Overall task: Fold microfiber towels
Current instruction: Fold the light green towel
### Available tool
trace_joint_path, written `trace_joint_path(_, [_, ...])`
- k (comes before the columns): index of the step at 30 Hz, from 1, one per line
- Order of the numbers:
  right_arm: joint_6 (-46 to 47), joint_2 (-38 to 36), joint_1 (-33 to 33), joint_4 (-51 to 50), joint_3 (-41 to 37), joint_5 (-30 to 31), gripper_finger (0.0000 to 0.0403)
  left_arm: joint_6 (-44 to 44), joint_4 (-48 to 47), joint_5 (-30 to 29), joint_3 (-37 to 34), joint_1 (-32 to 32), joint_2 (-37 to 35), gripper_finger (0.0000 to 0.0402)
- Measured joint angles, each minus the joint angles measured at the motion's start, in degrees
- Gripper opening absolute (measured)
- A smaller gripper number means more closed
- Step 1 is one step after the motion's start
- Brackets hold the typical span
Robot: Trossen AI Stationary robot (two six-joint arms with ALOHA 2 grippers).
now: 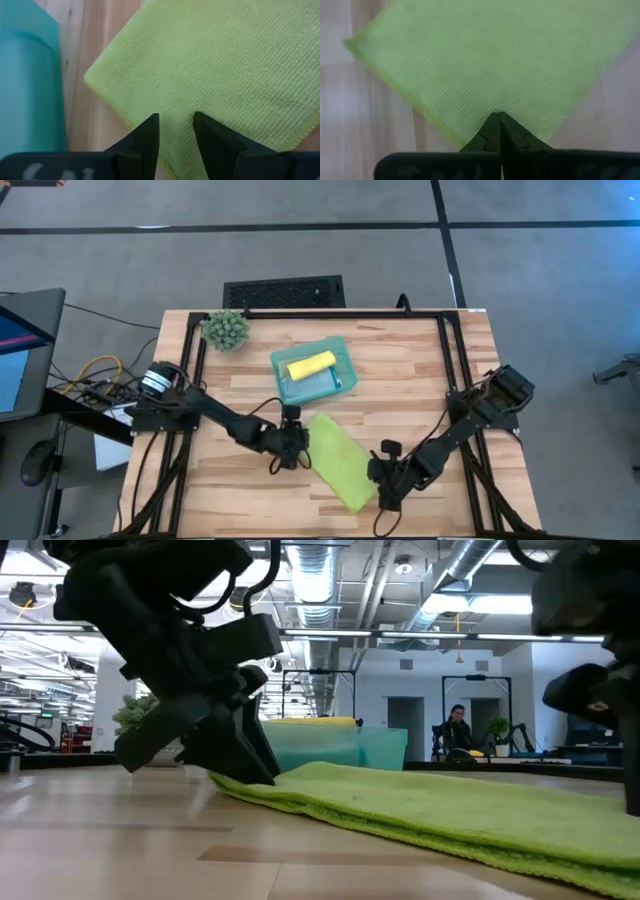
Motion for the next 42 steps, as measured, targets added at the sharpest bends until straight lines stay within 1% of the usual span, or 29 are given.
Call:
trace_joint_path(2, [-1.33,0.59,0.22,1.94,-0.41,-2.92,0.0007,0.56,-0.44,-1.65,0.03,0.13,0.49,0.0119])
trace_joint_path(4, [-1.89,0.84,0.92,3.53,-0.39,-4.94,0.0007,0.97,-1.00,-6.11,-0.05,0.15,0.68,0.0119])
trace_joint_path(6, [-3.61,0.92,1.71,5.03,-0.39,-4.90,0.0012,0.97,-1.37,-10.78,-0.27,0.09,0.77,0.0119])
trace_joint_path(8, [-7.02,0.47,2.78,8.36,-0.45,-2.34,0.0020,1.70,-2.27,-13.92,-0.33,-0.38,0.48,0.0119])
trace_joint_path(11, [-12.09,-0.65,3.74,16.48,-0.20,4.56,0.0030,2.16,-2.96,-17.08,0.44,-1.58,0.38,0.0119])
trace_joint_path(13, [-14.28,-0.66,2.76,18.89,-0.24,6.52,0.0031,3.01,-2.73,-18.18,1.51,-2.52,0.18,0.0119])
trace_joint_path(17, [-14.43,0.12,-2.36,20.52,-0.32,7.25,0.0022,5.68,-2.71,-17.98,3.04,-3.95,0.15,0.0119])
trace_joint_path(19, [-14.34,0.21,-5.74,20.37,-0.77,8.17,0.0016,6.23,-2.48,-16.09,3.33,-4.36,0.11,0.0119])
trace_joint_path(21, [-14.32,0.19,-9.76,22.12,-1.44,8.15,0.0012,6.18,-3.41,-11.45,3.31,-4.49,0.11,0.0119])
trace_joint_path(23, [-14.43,0.18,-13.31,22.10,-2.76,8.27,0.0011,5.26,-4.77,-3.69,3.30,-4.25,0.18,0.0119])
trace_joint_path(25, [-15.36,0.19,-16.19,22.28,-3.79,7.74,0.0013,4.60,-3.59,0.44,3.44,-3.51,1.15,0.0118])
trace_joint_path(26, [-15.96,0.19,-17.14,23.11,-4.48,6.63,0.0015,4.53,-2.44,1.26,3.51,-3.20,1.64,0.0118])
trace_joint_path(29, [-15.84,0.19,-18.59,24.37,-7.32,2.11,0.0019,5.31,0.60,-2.26,3.55,-2.90,3.53,0.0118])
trace_joint_path(31, [-13.07,0.19,-17.90,24.25,-8.69,0.79,0.0018,6.72,0.80,-3.56,3.53,-3.04,3.69,0.0118])
trace_joint_path(32, [-11.13,0.13,-16.98,24.11,-9.37,1.17,0.0015,7.39,0.75,-4.71,3.53,-3.34,3.75,0.0118])
trace_joint_path(37, [-2.26,-0.71,-9.42,22.93,-10.29,1.88,0.0006,10.99,0.43,-14.55,3.28,-5.47,3.48,0.0119])
trace_joint_path(39, [-2.56,-0.50,-6.75,24.75,-10.06,1.76,0.0009,12.20,0.17,-17.73,3.70,-6.03,3.45,0.0119])
trace_joint_path(42, [-5.87,-0.34,-4.79,27.86,-9.29,6.45,0.0018,12.29,0.69,-18.22,4.51,-6.20,3.34,0.0119])
